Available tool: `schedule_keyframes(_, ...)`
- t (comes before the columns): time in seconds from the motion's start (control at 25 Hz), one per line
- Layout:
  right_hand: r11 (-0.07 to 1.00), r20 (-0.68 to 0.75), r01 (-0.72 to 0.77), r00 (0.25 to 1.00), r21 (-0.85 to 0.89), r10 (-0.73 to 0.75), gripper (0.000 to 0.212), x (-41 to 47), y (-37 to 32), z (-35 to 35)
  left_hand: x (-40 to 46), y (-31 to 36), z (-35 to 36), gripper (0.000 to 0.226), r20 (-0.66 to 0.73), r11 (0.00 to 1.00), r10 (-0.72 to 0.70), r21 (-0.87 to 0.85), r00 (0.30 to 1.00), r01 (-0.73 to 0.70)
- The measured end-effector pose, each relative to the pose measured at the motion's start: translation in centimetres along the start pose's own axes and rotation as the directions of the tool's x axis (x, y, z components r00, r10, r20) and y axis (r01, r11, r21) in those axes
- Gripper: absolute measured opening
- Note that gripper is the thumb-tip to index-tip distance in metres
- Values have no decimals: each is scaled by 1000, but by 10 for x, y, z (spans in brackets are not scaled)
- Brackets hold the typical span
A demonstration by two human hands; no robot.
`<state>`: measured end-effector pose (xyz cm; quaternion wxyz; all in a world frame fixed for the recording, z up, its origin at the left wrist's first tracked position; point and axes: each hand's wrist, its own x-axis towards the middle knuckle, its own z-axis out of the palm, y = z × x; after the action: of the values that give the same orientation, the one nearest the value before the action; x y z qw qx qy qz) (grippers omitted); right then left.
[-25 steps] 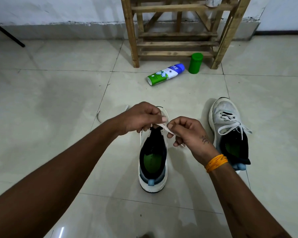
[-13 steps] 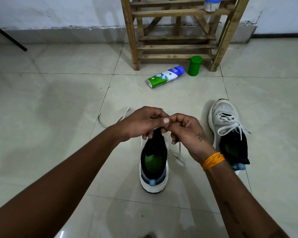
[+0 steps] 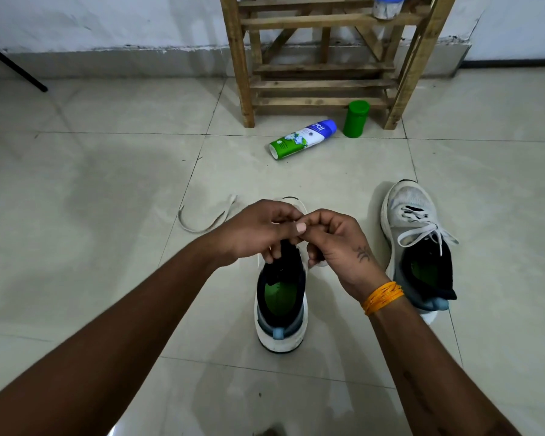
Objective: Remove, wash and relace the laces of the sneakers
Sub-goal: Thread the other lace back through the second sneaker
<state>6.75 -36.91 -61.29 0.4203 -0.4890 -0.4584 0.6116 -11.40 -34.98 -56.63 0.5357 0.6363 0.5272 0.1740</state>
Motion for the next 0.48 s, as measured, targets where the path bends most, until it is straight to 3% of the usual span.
schedule_keyframes(0.08, 1000, -9, -18, 1000, 5, 18, 5, 0, 2, -1, 4, -9, -11, 13, -109, 997, -34, 58, 994, 40)
schedule_keyframes(0.16, 999, -18, -33, 999, 9, 33, 7, -1, 5, -4, 8, -23, -35, 16, -325, 942, -100, 275, 941, 195)
schedule_keyframes(0.24, 999, -24, -44, 999, 7, 45, 9, -1, 7, -7, 9, -36, -50, 17, -504, 704, -67, 587, 861, 399)
schedule_keyframes(0.28, 999, -28, -50, 998, 15, 50, 9, -1, 8, -6, 9, -36, -49, 17, -535, 654, -30, 628, 844, 421)
schedule_keyframes(0.32, 998, -26, -55, 998, 19, 55, 9, -1, 9, -4, 10, -33, -44, 17, -513, 704, -17, 604, 858, 375)
schedule_keyframes(0.4, 998, 1, -57, 998, 16, 57, 8, -2, 7, 3, 9, -19, -24, 18, -310, 926, -59, 338, 949, 168)
schedule_keyframes(0.48, 999, 25, -51, 998, 7, 51, 8, -1, 6, 8, 6, -5, -8, 20, -70, 985, -92, 142, 993, 101)
